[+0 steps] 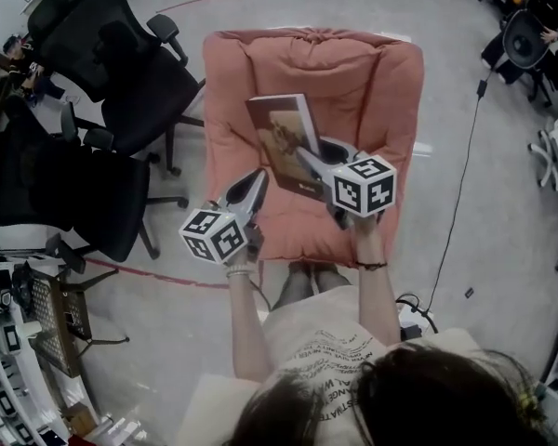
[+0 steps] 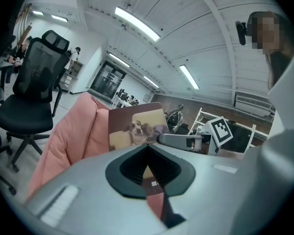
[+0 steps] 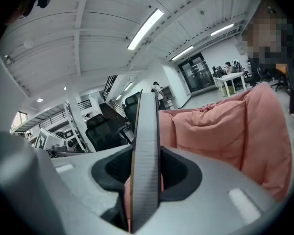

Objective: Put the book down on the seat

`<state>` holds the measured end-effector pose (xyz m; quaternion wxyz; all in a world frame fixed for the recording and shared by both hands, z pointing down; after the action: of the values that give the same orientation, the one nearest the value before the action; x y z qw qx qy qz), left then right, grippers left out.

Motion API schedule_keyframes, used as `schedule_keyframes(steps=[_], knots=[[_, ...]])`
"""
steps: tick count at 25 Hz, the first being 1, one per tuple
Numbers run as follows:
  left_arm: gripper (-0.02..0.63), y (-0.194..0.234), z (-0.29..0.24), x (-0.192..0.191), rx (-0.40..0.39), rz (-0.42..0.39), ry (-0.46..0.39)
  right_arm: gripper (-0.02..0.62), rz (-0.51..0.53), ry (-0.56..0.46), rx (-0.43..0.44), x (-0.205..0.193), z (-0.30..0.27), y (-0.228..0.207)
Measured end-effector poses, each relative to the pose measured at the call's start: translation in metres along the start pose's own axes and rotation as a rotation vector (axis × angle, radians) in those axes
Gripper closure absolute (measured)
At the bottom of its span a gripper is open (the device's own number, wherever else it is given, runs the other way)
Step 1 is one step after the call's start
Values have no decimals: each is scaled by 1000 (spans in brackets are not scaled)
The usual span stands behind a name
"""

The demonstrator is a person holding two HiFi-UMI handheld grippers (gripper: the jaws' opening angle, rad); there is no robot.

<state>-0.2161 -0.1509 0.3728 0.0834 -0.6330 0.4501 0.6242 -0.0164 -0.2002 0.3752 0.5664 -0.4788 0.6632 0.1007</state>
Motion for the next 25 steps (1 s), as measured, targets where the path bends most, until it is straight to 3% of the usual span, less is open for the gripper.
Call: schedule_keyframes(steps=[13, 25], knots=[[603, 51, -34, 5, -101, 55, 111, 445, -40, 66, -45, -11, -47, -14], [603, 80, -51, -51, -122, 130, 170, 445, -105, 53, -18, -54, -74, -50]])
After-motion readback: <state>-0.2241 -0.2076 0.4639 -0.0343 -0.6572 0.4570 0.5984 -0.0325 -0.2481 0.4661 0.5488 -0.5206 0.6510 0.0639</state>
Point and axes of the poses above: the fingertips, and each gripper's own axes: z backward along the fingers, y to its left, x out of its top, the point moved 8 cm from there along z, backward along the fingers, and after that the axes turned 3 degrees about -x, right-handed, at the moved point
